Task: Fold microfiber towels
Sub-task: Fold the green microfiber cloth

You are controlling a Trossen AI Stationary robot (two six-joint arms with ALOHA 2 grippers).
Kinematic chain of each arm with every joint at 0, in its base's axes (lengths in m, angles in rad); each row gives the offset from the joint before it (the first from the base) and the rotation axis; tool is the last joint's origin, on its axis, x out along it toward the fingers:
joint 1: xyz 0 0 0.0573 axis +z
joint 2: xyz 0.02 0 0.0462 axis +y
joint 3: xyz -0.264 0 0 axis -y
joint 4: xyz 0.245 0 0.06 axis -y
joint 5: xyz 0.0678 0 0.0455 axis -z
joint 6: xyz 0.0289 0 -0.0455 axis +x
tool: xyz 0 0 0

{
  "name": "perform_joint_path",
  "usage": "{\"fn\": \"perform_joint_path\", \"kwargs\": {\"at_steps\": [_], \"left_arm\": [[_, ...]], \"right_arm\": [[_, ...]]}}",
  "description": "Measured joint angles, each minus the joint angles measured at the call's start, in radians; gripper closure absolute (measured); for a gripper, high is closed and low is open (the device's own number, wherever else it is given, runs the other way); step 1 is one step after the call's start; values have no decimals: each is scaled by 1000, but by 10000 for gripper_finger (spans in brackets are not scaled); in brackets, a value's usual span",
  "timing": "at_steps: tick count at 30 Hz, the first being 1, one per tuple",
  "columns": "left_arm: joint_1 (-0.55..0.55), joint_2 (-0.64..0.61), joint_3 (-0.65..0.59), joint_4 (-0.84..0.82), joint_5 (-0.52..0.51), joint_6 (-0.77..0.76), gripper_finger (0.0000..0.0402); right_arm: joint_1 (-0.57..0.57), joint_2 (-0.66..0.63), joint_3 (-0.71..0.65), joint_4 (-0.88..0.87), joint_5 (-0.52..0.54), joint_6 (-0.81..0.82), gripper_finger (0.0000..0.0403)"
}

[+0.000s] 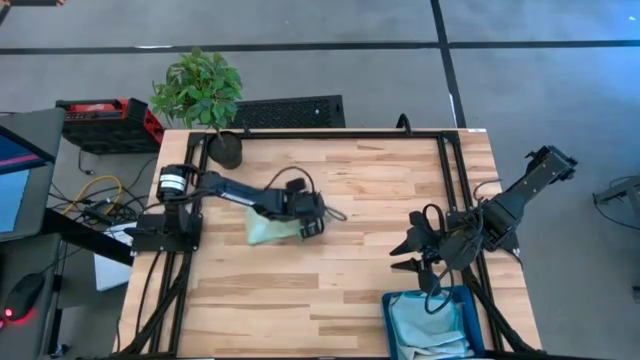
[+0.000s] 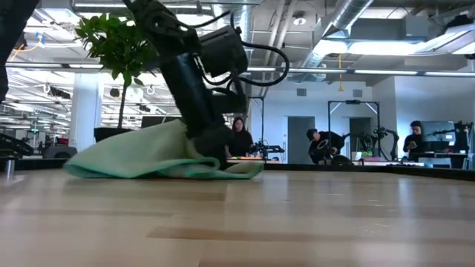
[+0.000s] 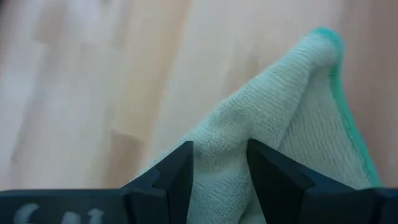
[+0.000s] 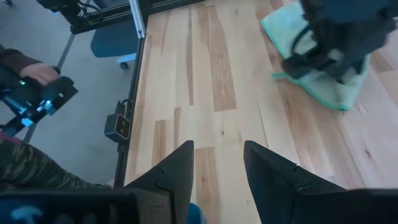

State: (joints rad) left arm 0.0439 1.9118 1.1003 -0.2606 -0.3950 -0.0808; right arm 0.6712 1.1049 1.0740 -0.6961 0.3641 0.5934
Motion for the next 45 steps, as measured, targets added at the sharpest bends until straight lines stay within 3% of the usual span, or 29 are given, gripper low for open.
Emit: {"fn": "perform_joint_path", "kwargs": {"at_steps": [4,9,15,20,25,31,37,45], "left_arm": [[45,0,10,49,1,3,256],[41,-55,112,-125,9,-32,256],[-56,-196,231,-409,5,-58,256],[-196,-369,265,-518,-41,-234,256],[-349,-504,266,-537,-142,-413,256],[-474,-552,266,-576,-235,-507,256],[-519,-552,266,-575,-242,-564,256],[-530,-552,266,-580,-242,-579,256]], "right_arm": [[0,0,0,0,0,0,239],[0,0,0,-1,1,0,239],[-38,41,0,-3,9,-109,239],[-149,139,-1,27,9,-284,239],[-274,265,-1,253,2,-404,239],[-362,424,0,525,0,-493,239],[-400,558,0,624,-58,-494,239],[-435,733,0,759,-23,-518,239]]}}
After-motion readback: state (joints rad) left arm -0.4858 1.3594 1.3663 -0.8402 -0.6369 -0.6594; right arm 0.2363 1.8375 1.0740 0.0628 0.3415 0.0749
